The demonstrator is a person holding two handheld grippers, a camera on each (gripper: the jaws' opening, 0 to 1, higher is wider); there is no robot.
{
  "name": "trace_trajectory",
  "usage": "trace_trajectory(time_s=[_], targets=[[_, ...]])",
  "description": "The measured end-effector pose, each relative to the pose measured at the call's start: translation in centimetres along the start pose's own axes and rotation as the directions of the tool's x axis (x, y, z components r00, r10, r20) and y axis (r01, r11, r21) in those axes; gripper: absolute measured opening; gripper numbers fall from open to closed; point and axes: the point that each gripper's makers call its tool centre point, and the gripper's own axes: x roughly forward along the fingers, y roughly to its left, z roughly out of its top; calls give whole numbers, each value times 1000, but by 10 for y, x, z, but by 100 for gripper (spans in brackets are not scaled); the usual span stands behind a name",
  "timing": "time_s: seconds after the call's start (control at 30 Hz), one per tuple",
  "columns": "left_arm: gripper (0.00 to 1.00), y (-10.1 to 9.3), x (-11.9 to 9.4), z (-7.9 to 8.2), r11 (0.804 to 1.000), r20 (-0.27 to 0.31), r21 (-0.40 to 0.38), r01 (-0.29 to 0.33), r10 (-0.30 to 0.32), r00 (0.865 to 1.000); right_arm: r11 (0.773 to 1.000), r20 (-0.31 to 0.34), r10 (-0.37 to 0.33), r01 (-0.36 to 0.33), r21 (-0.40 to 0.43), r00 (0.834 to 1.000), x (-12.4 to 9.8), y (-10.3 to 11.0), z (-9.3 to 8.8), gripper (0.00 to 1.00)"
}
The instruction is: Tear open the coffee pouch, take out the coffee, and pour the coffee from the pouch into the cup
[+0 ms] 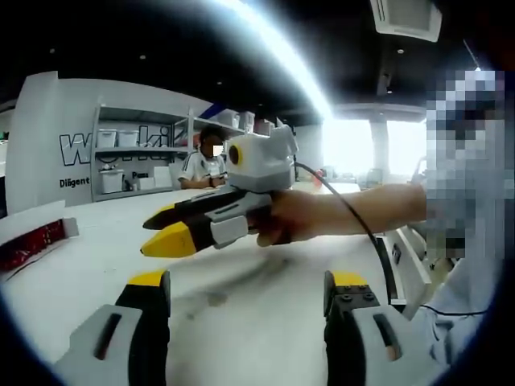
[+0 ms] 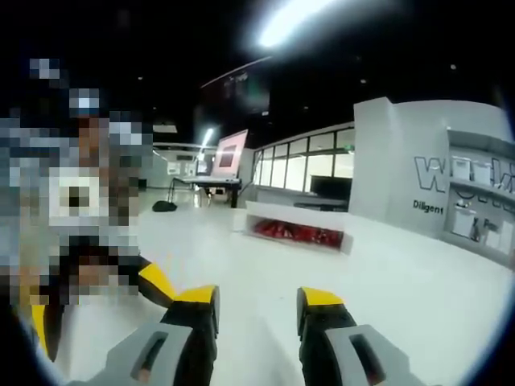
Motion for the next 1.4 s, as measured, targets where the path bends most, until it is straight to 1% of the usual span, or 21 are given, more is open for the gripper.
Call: trace_trajectory(time_s=[0.17, 1.4], targets=[[79, 0, 0, 0, 1000, 1, 0, 0, 0, 1000, 1000, 1, 1, -1, 2, 1000, 3, -5, 1, 39], [79, 1, -1, 0, 1000, -1, 2, -1, 1, 1000, 1000, -7, 1, -1, 7, 1000, 19, -4, 0, 39]])
